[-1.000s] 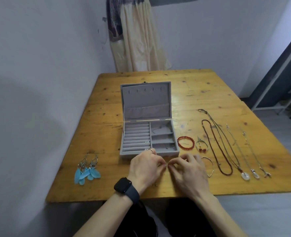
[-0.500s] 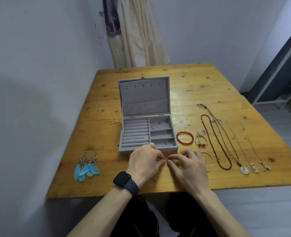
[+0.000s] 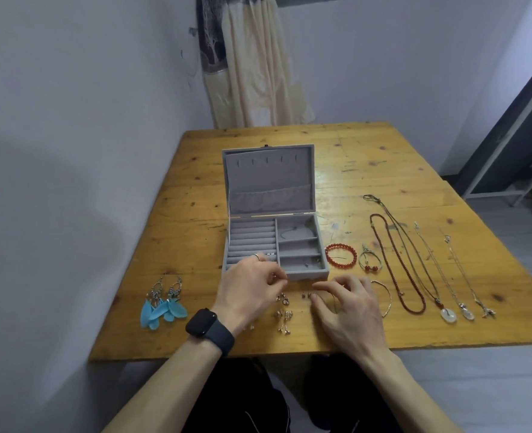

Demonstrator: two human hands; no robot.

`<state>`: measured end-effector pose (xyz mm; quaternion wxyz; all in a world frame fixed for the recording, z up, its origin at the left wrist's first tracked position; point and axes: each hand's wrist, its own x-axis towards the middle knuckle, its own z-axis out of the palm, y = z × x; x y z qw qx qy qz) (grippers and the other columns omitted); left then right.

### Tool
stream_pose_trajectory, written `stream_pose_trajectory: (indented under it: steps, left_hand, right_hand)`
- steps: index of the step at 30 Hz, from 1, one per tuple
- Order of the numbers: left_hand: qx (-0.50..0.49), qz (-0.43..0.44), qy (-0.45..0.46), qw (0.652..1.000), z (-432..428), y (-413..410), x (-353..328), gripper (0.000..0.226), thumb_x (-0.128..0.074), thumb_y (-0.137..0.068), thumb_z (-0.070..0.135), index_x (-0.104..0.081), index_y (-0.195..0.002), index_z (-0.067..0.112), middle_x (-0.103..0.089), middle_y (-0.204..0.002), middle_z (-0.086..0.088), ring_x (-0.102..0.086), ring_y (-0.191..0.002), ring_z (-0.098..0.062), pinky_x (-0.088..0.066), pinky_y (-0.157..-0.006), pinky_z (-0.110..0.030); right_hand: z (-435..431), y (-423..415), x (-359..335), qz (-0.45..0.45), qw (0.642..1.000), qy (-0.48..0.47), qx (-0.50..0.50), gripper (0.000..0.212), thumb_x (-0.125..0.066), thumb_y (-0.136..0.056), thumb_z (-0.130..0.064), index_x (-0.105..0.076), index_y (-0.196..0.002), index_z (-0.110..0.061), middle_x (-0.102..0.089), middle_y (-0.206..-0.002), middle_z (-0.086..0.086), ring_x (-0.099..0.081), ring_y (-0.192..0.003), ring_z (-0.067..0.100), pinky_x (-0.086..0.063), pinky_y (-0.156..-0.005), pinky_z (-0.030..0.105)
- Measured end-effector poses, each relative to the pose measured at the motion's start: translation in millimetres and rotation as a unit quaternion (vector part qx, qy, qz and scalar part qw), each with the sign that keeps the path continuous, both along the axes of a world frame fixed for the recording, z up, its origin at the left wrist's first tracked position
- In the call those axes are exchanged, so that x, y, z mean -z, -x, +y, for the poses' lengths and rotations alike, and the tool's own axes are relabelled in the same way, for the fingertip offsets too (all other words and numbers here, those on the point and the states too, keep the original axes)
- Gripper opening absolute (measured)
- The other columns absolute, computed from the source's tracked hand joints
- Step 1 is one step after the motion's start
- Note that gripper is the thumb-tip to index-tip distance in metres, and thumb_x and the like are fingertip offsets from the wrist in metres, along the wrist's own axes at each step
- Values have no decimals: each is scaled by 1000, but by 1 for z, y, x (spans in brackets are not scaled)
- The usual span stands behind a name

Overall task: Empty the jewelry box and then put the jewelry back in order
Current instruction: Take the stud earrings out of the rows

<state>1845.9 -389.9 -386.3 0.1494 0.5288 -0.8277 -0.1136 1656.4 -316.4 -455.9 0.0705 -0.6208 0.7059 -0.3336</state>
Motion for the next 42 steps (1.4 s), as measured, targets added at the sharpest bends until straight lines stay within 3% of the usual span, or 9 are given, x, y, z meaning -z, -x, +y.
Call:
stream_pose_trajectory:
  steps: [3, 10, 14, 19, 27, 34, 42]
  left_hand:
    - [-37, 39, 11, 998, -14, -21, -2, 16, -67, -89, 47, -74, -97, 35, -55, -84, 19, -56, -82, -2, -51, -65, -21]
    - [-89, 28, 4, 996, -37, -48, 2, 17, -62, -93, 40, -70, -108, 34, -63, -114, 10, -48, -104, -7, -46, -82, -26]
    - [-80, 29, 6, 996, -40, -37, 4, 17, -63, -92, 42, -71, -106, 35, -64, -111, 13, -48, -102, -6, -45, -87, -29]
    - [-48, -19, 27, 998, -49, -21, 4, 26, -59, -94, 48, -72, -113, 37, -63, -111, 13, -50, -106, -9, -45, -90, -31]
    - [19, -55, 33, 998, -58, -20, 1, 29, -54, -98, 46, -69, -121, 38, -62, -116, 12, -50, -106, -11, -45, -88, -30]
    - [31, -60, 38, 997, -60, -17, -5, 28, -56, -95, 46, -74, -113, 34, -64, -115, 13, -52, -106, -13, -48, -88, -31]
    - [21, -89, 38, 995, -64, -5, -15, 19, -63, -92, 38, -76, -100, 29, -66, -109, 9, -57, -104, -16, -51, -85, -32]
  right_hand:
    - [-4, 0, -10, -19, 1000, 20, -12, 23, -76, -84, -35, -73, -107, -30, -60, -97, -7, -44, -94, 11, -47, -76, 34]
    - [-47, -13, -42, -4, 998, 44, -53, 19, -71, -89, -34, -74, -108, -31, -61, -97, -9, -45, -95, 10, -46, -76, 29]
    - [-75, -28, -47, 51, 996, -16, -77, 26, -61, -95, -43, -71, -117, -35, -62, -105, -8, -42, -99, 9, -39, -79, 25]
    - [-92, -41, -49, 98, 988, -64, -102, 33, -51, -98, -52, -70, -121, -37, -57, -103, -9, -40, -96, 11, -41, -79, 27]
    - [-98, -46, -53, 123, 983, -80, -114, 29, -54, -97, -48, -73, -115, -36, -58, -105, -10, -39, -99, 11, -41, -82, 25]
    - [-102, -52, -48, 119, 985, -80, -100, 27, -51, -98, -42, -70, -110, -27, -56, -108, -5, -43, -102, 14, -45, -87, 30]
    - [-82, -16, -59, -44, 997, -33, -56, 7, -66, -93, -34, -70, -93, -27, -56, -91, -13, -53, -93, 10, -46, -81, 25]
